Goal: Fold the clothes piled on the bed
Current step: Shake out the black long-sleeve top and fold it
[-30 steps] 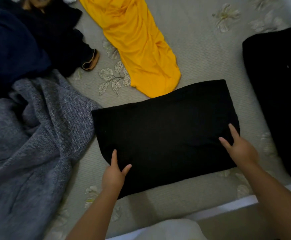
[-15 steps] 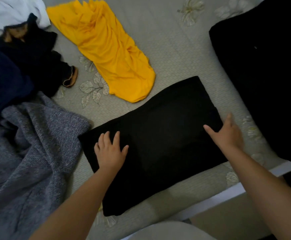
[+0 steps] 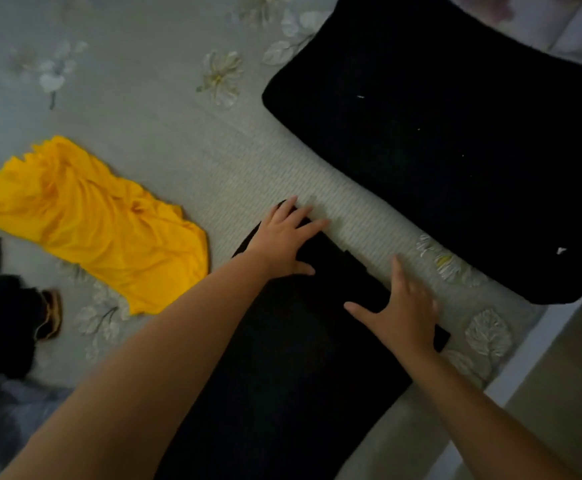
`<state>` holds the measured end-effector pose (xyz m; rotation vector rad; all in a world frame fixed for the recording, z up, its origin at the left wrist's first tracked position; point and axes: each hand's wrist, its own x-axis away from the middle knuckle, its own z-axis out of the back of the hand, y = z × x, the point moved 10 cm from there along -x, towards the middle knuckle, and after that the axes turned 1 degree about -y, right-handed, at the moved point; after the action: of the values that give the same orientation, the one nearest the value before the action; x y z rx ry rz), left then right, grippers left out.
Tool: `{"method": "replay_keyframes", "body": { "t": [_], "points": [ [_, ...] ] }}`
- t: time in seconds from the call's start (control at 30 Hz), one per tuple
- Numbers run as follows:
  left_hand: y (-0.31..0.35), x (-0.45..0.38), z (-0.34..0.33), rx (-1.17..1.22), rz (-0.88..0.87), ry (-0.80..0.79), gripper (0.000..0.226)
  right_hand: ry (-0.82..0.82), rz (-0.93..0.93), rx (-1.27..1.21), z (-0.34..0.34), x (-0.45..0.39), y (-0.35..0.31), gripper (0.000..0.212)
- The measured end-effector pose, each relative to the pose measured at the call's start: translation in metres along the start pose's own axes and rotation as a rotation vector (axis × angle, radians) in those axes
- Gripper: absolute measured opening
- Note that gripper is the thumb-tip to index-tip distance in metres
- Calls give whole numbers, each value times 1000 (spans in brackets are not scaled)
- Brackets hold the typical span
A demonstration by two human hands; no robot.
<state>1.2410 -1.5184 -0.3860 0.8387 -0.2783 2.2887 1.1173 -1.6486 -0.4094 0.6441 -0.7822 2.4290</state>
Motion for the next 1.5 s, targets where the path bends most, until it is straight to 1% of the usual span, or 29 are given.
{"method": "replay_keyframes", "body": {
  "t": [0.07,0.13,0.2,0.27,0.33,0.4,0.47,0.53,0.67,0.7,0.73,0.8,0.87,1.0,1.07,1.13,1.23,1.3,1.37,1.43,1.47,1.5],
  "points": [
    [7,-19,-10,-54,-56,-91,98,-22,15,20,-3,-2,1,97],
    [12,-30,-12,-87,-115,-113,103,20,67,33,-2,-1,-1,87],
    [21,-32,-15,-124,-180,-154,101,76,98,5,2,4,-2,78],
    [26,-26,-22,-76,-196,-224,96,43,94,5,-2,8,-4,77],
    [23,-17,-26,55,-159,-244,88,-17,81,-22,-6,8,-4,81],
    [16,-7,-27,138,-123,-209,80,-69,90,-67,-8,8,-8,84],
    [12,4,-21,127,-105,-141,73,-128,114,-74,-8,11,-14,84],
    [8,20,-15,99,-98,-72,72,-145,151,-78,-4,21,-22,85],
    [-10,64,-16,114,-82,52,100,-78,262,-42,4,60,-56,87],
    [-19,80,-21,115,-73,87,105,-67,303,-23,0,74,-68,87],
    [-27,96,-28,104,-67,114,104,-61,342,-5,-5,89,-80,87],
    [-41,135,-44,58,-54,138,102,-69,406,24,-25,120,-104,87],
    [-54,178,-69,21,-18,129,112,-95,441,55,-52,151,-123,86],
    [-74,251,-127,5,60,116,123,-97,474,148,-120,220,-151,76],
    [-82,280,-151,24,78,116,129,-104,458,206,-153,248,-157,69],
    [-89,304,-169,51,76,138,131,-126,424,268,-182,269,-157,64],
    [-100,329,-191,57,58,149,132,-141,397,361,-213,294,-158,63],
    [-104,337,-203,43,57,158,132,-106,399,402,-225,305,-158,62],
    [-106,341,-217,20,40,148,133,-35,414,471,-233,313,-156,62],
    [-105,341,-234,5,23,111,129,112,463,520,-231,321,-156,66],
    [-104,340,-243,8,15,88,121,187,477,509,-229,323,-152,68],
    [-104,340,-253,10,11,63,105,258,505,509,-229,326,-146,69]
  ]
}}
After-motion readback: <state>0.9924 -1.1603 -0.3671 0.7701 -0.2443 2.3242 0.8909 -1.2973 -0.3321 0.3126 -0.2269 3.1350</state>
